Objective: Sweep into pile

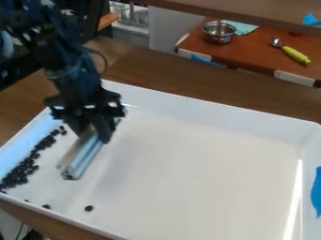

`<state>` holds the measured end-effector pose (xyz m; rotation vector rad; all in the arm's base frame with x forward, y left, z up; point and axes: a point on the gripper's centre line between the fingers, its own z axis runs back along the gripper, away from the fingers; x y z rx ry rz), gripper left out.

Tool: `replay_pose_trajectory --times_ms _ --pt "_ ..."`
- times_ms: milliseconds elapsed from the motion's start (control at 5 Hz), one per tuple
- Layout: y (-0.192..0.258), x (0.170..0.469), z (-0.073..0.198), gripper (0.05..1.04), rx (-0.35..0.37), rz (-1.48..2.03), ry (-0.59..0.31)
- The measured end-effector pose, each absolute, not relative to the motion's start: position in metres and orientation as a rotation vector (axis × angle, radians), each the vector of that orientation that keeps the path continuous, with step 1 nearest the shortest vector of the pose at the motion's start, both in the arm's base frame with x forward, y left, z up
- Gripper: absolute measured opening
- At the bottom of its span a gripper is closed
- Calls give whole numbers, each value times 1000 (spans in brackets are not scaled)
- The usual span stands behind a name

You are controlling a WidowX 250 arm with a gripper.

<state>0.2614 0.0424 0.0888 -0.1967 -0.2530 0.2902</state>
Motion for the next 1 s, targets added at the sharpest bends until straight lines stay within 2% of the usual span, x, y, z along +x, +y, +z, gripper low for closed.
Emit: replay_pose_trajectory --times_ms 200,400,600,1000 --pt "27 257 68 378 -148 281 -244" --pt "22 255 56 378 -121 262 -277" --pt "25 254 55 378 -126 255 -316" --pt "68 239 54 378 -130 259 -299"
